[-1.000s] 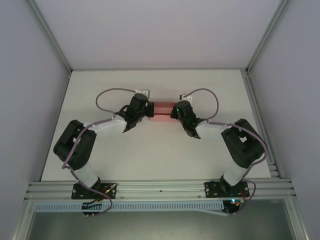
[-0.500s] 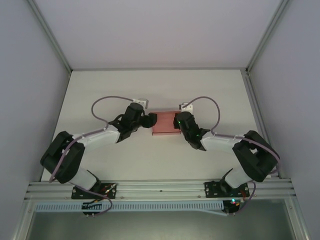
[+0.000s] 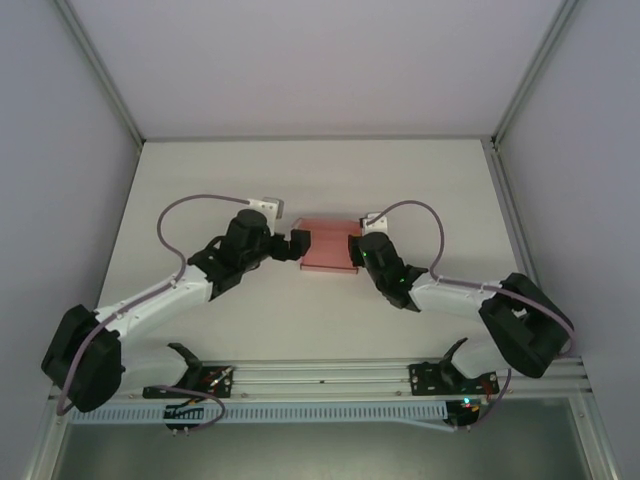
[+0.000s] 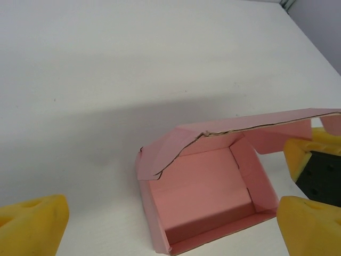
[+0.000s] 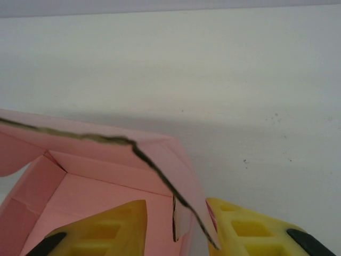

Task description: Assemble paper box

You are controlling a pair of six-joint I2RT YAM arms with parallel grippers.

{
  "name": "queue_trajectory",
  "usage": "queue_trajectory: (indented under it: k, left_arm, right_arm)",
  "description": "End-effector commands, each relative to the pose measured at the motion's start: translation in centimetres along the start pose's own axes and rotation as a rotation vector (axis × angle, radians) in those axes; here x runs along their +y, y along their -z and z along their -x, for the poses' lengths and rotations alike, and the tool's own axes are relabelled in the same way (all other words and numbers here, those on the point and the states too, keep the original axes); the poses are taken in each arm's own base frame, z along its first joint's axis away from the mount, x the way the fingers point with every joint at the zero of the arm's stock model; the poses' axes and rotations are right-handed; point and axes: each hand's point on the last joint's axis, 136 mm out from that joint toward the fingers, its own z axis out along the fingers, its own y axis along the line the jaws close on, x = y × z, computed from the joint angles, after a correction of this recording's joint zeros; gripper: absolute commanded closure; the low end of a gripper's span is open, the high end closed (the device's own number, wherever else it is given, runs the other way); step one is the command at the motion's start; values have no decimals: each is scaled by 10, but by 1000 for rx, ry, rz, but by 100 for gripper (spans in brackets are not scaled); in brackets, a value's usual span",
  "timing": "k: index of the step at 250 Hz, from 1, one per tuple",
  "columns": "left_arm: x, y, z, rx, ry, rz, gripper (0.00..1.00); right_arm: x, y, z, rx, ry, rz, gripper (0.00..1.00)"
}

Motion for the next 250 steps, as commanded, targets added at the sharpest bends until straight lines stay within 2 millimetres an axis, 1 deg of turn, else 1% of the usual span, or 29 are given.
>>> queue_trajectory:
  k: [1, 13, 33, 53, 60, 72, 86, 102, 118, 125, 143, 175, 196, 201, 214, 231, 250]
  left_arm:
    - [-3, 3, 7, 25, -57, 3, 0]
    - [-1, -2, 8, 54, -83, 14, 0]
    - [-4, -15, 0, 135, -124, 5, 1]
    - [-11, -30, -11, 215, -156, -32, 5]
    - [-12, -35, -14, 236, -169, -39, 7]
    - [-11, -43, -19, 265, -183, -33, 10]
    - [-9, -52, -20, 285, -200, -17, 15]
    - [-8, -60, -19, 298, -214, -3, 29]
    - [-5, -66, -16, 298, -229, 18, 36]
    - [-3, -68, -14, 295, -235, 34, 39]
    - [2, -70, -11, 295, -251, 69, 41]
    - [8, -70, -8, 306, -289, 107, 41]
    - [14, -69, -5, 298, -304, 137, 41]
    - [15, -69, -4, 297, -303, 138, 43]
    - [15, -69, -4, 302, -302, 138, 50]
    - [13, -69, -5, 311, -303, 127, 54]
    - [14, -70, -7, 318, -303, 127, 70]
  right_arm:
    - [5, 9, 20, -35, 16, 11, 62]
    - [3, 10, 26, -38, 18, -7, 61]
    - [0, 12, 33, -41, 38, -33, 58]
    - [0, 12, 38, -39, 53, -40, 58]
    - [0, 12, 42, -41, 52, -39, 58]
    - [1, 10, 41, -29, 60, -27, 59]
    - [0, 8, 43, -16, 49, -21, 62]
    - [-2, 3, 41, 9, 29, -9, 64]
    - [-4, 0, 40, 29, 10, 1, 70]
    - [-5, -1, 39, 33, 7, 2, 71]
    - [-4, -2, 40, 34, 9, 14, 71]
    - [-4, -4, 42, 44, 27, 19, 72]
    - [-6, -6, 43, 52, 32, 15, 76]
    - [-2, -6, 42, 58, 29, 39, 77]
    - [0, -7, 42, 65, 26, 54, 79]
    - [0, -9, 41, 73, 20, 58, 79]
    - [-1, -10, 39, 83, 24, 57, 79]
